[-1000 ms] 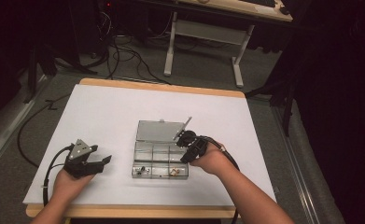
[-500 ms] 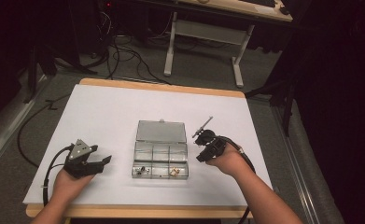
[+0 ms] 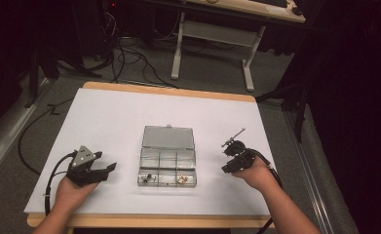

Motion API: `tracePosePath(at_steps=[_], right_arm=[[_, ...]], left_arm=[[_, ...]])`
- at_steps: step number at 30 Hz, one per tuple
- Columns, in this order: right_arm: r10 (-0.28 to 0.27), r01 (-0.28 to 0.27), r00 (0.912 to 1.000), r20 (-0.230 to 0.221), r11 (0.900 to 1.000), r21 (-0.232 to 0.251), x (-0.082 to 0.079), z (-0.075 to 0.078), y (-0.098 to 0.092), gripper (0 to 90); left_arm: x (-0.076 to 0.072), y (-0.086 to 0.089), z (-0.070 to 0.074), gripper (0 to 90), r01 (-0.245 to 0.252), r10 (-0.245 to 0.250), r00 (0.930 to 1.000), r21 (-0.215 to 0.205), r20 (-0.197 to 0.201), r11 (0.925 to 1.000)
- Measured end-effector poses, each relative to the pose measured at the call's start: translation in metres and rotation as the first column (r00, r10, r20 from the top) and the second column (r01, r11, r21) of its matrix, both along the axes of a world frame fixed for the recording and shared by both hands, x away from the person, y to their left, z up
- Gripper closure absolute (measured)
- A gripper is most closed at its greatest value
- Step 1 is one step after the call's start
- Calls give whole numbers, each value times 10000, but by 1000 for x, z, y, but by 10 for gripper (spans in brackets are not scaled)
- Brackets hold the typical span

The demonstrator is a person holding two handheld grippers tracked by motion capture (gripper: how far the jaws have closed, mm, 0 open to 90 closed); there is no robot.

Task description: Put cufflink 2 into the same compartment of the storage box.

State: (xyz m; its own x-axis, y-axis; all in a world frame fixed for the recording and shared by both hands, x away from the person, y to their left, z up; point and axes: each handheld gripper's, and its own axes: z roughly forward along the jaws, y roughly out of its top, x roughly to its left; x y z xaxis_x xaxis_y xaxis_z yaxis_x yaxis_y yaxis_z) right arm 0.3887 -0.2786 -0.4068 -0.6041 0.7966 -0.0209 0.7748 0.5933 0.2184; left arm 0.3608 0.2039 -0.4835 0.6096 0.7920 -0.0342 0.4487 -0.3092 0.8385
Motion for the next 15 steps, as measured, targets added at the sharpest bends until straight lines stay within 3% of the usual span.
tracePosePath(at_steps=[8, 11, 15], right_arm=[[-428, 426, 9986, 322, 9991, 89, -7, -8, -21, 563], [-473, 452, 9960, 763, 9985, 296, -10, -9, -24, 509], [-700, 589, 9854, 1552, 9954, 754, -14, -12, -27, 466]], left_arm=[[0, 0, 0, 300, 4, -4, 10000, -10, -4, 10000], [-1, 0, 0, 300, 18, -18, 10000, -21, 29, 10000], [-1, 0, 0, 300, 47, -47, 10000, 1, 70, 10000]])
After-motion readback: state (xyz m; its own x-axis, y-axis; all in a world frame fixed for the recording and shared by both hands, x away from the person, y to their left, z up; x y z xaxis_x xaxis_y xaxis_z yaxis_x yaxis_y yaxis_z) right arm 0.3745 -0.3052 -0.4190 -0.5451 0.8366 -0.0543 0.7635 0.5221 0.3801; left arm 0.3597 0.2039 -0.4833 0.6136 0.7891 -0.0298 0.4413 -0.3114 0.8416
